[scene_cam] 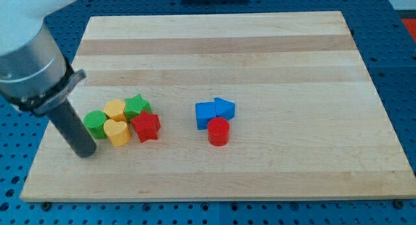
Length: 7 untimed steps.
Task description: Slide the red star to the left of the blue cube
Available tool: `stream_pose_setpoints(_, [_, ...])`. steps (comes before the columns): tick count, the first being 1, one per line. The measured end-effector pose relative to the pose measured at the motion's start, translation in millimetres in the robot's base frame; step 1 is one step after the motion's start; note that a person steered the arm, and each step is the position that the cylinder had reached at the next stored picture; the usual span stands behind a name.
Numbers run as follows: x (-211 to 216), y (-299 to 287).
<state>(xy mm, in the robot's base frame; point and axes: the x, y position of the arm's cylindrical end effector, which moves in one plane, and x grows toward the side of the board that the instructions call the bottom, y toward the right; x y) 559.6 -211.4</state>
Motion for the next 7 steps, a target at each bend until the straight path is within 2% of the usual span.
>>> stream_pose_setpoints(1, [9.5,21.8])
stream_pose_setpoints(3, [-24.1,71.1])
stream_pose_setpoints(5, [-20.5,71.1])
stream_pose_setpoints(7, [-41.5,71.1])
